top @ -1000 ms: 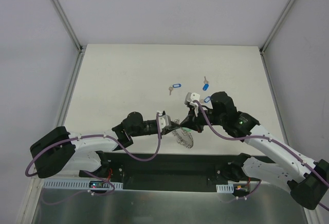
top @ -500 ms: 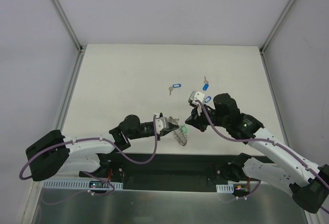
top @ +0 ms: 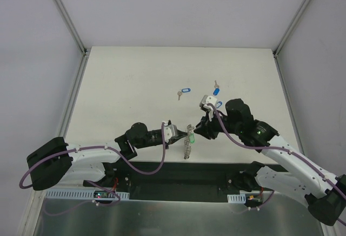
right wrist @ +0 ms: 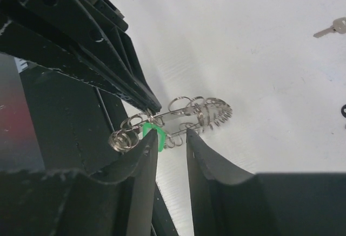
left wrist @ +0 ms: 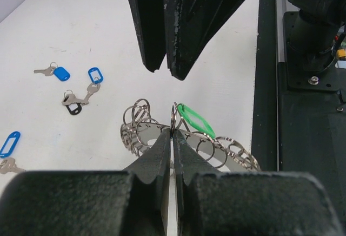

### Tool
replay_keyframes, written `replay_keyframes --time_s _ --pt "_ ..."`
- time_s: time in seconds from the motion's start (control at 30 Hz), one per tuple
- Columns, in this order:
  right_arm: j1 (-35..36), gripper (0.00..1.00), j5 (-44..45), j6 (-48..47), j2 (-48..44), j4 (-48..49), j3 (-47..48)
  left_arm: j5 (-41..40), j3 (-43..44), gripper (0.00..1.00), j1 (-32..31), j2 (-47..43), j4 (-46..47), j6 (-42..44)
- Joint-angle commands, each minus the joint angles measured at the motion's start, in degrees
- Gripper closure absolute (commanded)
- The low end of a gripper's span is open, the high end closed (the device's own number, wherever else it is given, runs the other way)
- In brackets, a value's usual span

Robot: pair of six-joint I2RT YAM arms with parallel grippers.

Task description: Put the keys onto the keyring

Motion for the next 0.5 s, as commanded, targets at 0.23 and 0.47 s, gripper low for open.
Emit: replay_keyframes --time_s 0.23,0.47 --pt "1.1 0.67 -7.1 2.2 1.6 4.3 0.2 -1.5 1.4 1.0 -0.5 -1.0 2.9 0.8" --pt "3.7 0.69 -1.2 2.0 4.3 3.6 0.7 -2.6 2.0 1.0 -0.5 -1.0 2.0 -0.1"
